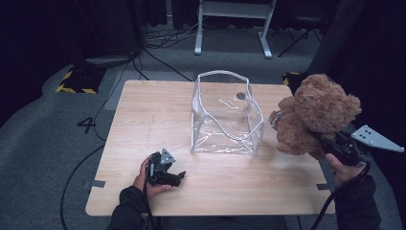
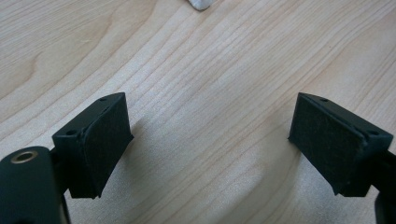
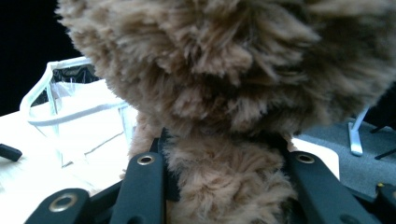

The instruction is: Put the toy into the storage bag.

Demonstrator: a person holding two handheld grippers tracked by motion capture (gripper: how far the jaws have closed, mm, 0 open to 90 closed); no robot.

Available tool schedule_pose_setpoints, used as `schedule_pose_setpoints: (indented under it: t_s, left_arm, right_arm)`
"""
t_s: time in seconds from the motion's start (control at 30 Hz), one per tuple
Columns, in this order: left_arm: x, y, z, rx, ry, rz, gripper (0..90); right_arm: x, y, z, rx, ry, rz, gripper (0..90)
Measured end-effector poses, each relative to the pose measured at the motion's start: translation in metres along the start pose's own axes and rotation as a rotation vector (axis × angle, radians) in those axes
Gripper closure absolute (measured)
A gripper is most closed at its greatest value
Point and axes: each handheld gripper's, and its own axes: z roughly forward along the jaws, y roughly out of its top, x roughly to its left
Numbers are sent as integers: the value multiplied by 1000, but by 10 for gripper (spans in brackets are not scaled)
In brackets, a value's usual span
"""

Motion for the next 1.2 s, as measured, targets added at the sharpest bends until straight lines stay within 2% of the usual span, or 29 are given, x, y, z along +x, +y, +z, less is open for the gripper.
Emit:
schedule_pose_setpoints:
  t_s: [0.37,0.8,1.2]
  left_arm:
    - [0,0,0,0,-1,1,127]
    - [0,0,0,0,0,0,127]
    - [0,0,0,0,-1,0,127]
  right_arm:
    - [5,25,7,-22,2,-33,633]
    - [3,58,13,-64,-19,-54,633]
    - [6,73,21,-76,-19,-64,633]
